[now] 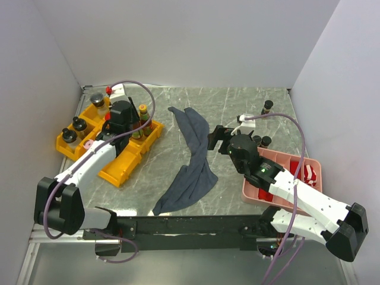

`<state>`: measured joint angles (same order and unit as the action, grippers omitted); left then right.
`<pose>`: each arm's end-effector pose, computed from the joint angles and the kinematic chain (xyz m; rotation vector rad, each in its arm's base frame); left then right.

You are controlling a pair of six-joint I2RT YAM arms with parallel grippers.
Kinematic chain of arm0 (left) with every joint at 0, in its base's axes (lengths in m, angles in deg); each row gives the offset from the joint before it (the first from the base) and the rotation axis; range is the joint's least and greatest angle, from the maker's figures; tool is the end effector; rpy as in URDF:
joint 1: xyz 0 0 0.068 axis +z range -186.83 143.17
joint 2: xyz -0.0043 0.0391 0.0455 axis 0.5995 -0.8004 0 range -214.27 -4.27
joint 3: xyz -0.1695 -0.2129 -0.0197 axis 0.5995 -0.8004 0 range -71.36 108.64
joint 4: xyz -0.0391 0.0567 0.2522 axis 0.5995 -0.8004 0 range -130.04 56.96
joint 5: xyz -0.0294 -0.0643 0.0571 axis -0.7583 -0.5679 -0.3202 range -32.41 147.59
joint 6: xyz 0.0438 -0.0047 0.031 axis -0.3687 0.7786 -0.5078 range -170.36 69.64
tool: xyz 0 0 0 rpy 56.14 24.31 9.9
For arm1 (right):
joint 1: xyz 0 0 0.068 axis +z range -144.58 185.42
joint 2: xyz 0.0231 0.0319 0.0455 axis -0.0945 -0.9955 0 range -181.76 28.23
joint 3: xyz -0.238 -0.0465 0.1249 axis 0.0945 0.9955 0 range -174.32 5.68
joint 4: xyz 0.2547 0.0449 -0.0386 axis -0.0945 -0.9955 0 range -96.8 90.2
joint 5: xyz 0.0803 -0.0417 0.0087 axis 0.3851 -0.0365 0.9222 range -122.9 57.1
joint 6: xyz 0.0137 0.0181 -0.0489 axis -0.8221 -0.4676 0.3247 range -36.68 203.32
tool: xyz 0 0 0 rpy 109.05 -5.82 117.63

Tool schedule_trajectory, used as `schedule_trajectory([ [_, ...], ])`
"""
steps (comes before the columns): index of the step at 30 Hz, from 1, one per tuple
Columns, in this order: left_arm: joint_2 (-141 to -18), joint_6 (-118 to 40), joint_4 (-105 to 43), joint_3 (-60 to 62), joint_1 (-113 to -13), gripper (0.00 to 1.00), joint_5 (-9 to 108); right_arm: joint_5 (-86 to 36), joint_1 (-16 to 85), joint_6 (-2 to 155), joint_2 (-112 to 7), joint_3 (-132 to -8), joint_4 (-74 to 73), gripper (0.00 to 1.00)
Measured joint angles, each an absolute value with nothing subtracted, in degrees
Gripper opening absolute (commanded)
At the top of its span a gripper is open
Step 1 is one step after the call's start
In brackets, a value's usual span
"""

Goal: Organize the condiment bottles
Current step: Place the bottle in the storage box.

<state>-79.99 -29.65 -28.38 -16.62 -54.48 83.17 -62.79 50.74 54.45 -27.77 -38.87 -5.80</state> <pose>0.2971 -0.0783 0.3079 -0.3546 1.7927 -0.0572 0.1705 0.1471 0.3110 0.0924 1.8520 0.4180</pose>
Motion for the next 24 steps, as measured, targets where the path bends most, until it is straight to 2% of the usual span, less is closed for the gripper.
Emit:
schedule_trajectory([
  [3, -81.17, -29.63, -27.92, -16.62, -54.48, 0.02, 83.15, -62.95, 50.74, 54.5, -27.77, -38.87, -5.78, 1.0],
  [7, -82.75, -29.54, -27.81, -16.62, -54.48, 0.13, 83.06, -63.19, 50.74, 54.65, -27.77, -38.87, -5.78, 1.0],
  [8, -83.05, -29.54, -27.7, -16.64, -54.48, 0.22, 83.0, -63.25, 50.74, 54.65, -27.77, -38.87, -5.78, 1.0],
  [10, -83.84, -29.52, -27.63, -16.64, -54.48, 0.29, 82.8, -63.29, 50.74, 54.67, -27.77, -38.87, -5.78, 1.0],
  [11, -84.15, -29.52, -27.66, -16.64, -54.48, 0.39, 82.8, -63.32, 50.74, 54.67, -27.77, -38.87, -5.78, 1.0],
  [13, -84.82, -29.54, -27.7, -16.64, -54.48, 0.52, 82.78, -63.32, 50.74, 54.67, -27.77, -38.87, -5.78, 1.0],
  [20, -84.39, -29.45, -25.08, -16.57, -54.39, 0.66, 82.82, -63.32, 50.74, 54.67, -27.77, -38.87, -5.8, 1.0],
  [23, -83.12, -28.99, -25.32, -16.57, -54.37, 0.85, 82.73, -63.29, 50.74, 54.67, -27.77, -38.87, -5.78, 1.0],
  [24, -82.44, -28.56, -25.91, -16.36, -54.39, 0.88, 82.67, -63.29, 50.74, 54.67, -27.77, -38.87, -5.78, 1.0],
])
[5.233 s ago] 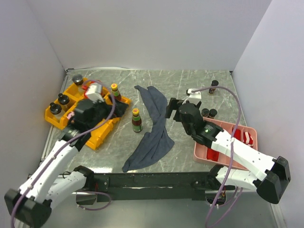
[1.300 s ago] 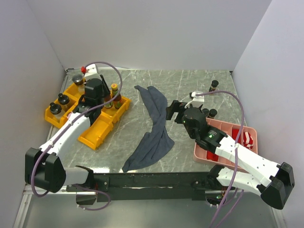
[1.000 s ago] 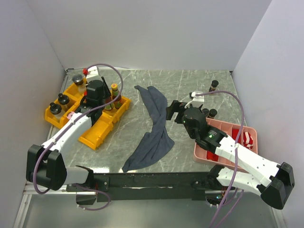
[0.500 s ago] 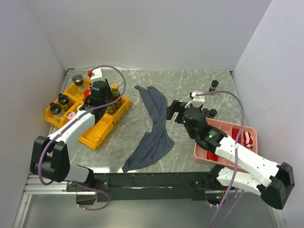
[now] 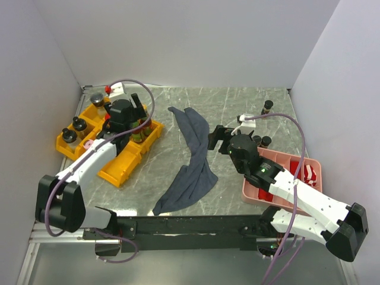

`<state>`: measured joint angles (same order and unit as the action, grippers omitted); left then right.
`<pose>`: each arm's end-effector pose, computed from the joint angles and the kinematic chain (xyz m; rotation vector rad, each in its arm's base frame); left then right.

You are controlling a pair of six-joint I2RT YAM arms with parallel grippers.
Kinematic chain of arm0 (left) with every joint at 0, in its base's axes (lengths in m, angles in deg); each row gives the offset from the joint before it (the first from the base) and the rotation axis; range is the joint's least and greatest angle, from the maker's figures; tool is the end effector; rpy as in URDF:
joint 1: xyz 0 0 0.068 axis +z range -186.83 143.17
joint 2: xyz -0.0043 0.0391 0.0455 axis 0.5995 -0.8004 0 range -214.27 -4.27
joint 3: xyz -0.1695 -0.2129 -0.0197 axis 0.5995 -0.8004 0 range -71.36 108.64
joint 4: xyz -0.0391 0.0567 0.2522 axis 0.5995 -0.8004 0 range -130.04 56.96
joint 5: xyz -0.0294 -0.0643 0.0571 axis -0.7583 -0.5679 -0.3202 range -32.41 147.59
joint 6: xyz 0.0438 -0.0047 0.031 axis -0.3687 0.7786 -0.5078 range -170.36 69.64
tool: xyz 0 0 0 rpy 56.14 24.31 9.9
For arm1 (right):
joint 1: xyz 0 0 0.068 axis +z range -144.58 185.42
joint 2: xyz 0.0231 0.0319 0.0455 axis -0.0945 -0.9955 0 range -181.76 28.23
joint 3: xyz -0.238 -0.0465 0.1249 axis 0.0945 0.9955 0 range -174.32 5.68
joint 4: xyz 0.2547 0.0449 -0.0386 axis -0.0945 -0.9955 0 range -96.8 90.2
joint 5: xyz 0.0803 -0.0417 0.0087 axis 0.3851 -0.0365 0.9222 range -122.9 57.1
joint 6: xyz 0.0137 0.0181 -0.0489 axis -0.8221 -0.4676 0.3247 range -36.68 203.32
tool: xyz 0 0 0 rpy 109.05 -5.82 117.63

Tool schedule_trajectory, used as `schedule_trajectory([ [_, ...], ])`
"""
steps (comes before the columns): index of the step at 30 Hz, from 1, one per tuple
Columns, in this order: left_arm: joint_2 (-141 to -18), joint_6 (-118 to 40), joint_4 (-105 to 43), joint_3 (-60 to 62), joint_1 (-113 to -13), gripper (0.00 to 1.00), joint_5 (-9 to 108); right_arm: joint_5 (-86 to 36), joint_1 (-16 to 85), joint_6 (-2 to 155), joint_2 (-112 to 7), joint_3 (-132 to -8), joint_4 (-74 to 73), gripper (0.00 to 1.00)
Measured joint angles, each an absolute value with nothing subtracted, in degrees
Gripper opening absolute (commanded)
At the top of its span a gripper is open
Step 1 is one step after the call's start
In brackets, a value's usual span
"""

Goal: Organize the condiment bottles
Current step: Place the bottle in the storage box, then pick up the bottle from the corner of the board.

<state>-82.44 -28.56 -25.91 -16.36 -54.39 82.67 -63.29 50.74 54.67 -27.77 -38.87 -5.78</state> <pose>0.3065 -0.0811 0.3014 -0.3679 1.7870 -0.0795 0.1706 0.1468 0.3111 0.0949 1.8492 0.4080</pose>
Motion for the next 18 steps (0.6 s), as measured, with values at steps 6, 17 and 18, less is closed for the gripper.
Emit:
schedule_trajectory([
  [6, -76.5, -25.65, -32.77, -13.34, -54.37, 0.99, 81.33, -62.99, 50.74, 54.67, -27.86, -38.87, -5.8, 1.0],
  [17, -65.09, -21.74, -46.78, -8.64, -54.37, 0.99, 67.65, -68.08, 50.74, 50.41, -32.84, -41.98, -11.81, 1.0],
  [18, -64.56, -21.67, -48.4, -8.64, -54.37, 0.99, 66.21, -69.31, 50.54, 49.65, -34.42, -43.59, -13.6, 1.0],
])
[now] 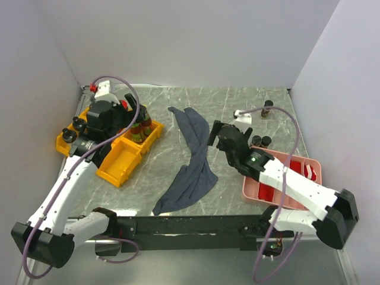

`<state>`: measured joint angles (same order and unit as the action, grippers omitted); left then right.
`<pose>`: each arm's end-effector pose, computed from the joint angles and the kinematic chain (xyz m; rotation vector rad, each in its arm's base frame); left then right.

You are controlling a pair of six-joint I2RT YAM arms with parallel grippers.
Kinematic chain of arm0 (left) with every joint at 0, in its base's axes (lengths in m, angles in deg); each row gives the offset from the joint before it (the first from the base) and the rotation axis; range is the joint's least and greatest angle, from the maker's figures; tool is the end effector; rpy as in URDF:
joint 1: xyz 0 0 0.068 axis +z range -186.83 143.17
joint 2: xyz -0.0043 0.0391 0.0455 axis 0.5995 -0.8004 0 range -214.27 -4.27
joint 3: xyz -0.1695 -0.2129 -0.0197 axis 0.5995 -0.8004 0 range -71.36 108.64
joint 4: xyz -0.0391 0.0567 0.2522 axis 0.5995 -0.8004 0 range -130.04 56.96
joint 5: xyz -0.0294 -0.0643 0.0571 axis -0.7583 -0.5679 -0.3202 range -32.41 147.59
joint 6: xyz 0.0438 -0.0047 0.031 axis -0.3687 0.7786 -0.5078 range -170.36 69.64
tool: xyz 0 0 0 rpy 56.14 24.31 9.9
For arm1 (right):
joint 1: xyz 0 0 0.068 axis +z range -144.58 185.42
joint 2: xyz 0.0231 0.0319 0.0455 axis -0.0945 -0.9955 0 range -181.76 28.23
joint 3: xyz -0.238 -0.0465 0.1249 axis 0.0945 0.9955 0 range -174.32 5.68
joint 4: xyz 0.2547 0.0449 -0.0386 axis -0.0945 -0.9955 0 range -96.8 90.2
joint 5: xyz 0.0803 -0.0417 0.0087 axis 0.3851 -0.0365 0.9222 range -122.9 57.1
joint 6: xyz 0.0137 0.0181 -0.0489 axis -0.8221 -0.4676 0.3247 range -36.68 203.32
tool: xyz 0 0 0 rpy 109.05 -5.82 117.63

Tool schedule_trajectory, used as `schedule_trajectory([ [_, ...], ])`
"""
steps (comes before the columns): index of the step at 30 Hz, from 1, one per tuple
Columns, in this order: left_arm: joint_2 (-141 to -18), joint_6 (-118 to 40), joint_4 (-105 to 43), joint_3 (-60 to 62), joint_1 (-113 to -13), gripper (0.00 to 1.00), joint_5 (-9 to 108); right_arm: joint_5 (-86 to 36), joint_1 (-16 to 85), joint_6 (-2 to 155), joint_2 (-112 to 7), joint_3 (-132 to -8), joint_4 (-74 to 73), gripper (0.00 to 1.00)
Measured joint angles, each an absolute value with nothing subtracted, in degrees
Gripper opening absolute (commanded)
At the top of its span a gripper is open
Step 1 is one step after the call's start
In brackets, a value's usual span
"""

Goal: Organize the condiment bottles
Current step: Pick up the bottle from the corner of the board.

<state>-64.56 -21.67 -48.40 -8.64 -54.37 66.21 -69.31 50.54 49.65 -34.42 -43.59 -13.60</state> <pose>0.2283 -0.0665 0.3888 -0.2845 1.7932 -0.4411 0.1860 0.1568 0.3027 0.1918 1.9465 0.2558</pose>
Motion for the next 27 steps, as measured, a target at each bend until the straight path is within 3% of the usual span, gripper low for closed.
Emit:
schedule_trajectory([
  [11, -58.05, -23.81, -57.38, -13.08, -54.37, 1.0, 57.31, -75.6, 35.24, 46.63, -52.23, -59.31, -25.8, 1.0],
  [21, -51.41, -25.76, -58.78, -15.83, -54.37, 0.99, 58.08, -73.02, 19.16, 51.02, -69.87, -72.75, -21.86, 0.94],
  [27, -47.97, -26.17, -58.76, -17.03, -54.37, 0.99, 58.89, -69.83, 12.73, 53.86, -80.14, -81.08, -20.84, 0.98],
])
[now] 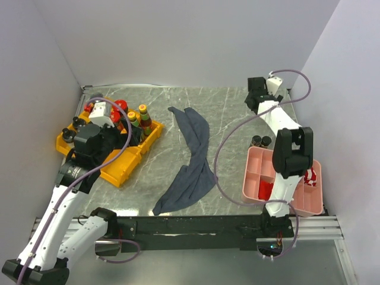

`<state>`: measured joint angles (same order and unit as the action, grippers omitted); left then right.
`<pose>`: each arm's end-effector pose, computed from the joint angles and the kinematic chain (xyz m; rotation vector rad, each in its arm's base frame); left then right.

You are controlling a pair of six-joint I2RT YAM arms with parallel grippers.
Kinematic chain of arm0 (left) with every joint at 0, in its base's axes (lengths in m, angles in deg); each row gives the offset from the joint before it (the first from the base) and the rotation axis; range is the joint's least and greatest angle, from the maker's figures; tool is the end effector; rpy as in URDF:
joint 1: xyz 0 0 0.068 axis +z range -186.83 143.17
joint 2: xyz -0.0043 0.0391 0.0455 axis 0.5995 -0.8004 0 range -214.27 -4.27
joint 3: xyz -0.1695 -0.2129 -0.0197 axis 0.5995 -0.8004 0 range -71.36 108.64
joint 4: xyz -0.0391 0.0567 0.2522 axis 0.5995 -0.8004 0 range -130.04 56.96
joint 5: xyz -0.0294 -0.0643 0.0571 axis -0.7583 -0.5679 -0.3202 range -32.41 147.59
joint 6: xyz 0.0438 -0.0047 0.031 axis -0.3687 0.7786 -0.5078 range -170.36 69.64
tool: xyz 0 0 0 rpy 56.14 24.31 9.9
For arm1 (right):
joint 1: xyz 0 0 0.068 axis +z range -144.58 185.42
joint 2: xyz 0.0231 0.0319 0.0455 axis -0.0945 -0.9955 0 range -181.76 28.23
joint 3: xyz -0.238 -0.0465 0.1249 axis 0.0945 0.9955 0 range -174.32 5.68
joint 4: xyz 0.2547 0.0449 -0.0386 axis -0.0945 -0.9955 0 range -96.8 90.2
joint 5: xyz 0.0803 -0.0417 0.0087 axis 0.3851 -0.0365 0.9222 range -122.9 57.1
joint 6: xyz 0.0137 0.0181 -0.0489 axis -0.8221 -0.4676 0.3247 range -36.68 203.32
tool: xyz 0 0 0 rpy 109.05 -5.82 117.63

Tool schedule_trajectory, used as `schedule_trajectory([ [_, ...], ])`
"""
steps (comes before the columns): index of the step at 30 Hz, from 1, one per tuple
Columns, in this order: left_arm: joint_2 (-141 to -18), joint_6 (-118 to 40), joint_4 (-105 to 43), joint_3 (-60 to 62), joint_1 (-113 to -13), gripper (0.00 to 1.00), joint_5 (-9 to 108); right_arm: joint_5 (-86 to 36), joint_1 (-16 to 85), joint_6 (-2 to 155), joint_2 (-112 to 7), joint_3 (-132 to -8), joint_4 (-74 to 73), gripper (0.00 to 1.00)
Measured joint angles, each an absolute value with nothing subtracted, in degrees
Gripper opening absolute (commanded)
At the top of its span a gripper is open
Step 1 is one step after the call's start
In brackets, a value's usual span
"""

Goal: Organize the condiment bottles
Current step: Pick up the bottle from the corner of the board.

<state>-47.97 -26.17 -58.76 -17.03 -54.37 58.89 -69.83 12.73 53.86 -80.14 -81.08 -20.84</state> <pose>0.1572 -0.0488 0.3716 -0.1243 1.8579 -0.4884 0.4277 0.0332 0.2601 0.7202 2.0449 -0.3831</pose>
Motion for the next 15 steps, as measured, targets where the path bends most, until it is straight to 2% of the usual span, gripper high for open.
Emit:
schedule_trajectory([
  [6, -49.55, -26.52, -58.87, -17.03, -54.37, 1.0, 58.47, -65.81, 7.38, 57.43, -87.86, -90.5, -19.87, 0.99],
  [15, -49.96, -26.72, -58.96, -17.03, -54.37, 0.99, 57.42, -59.84, 3.11, 61.27, -91.4, -92.14, -16.92, 0.95],
])
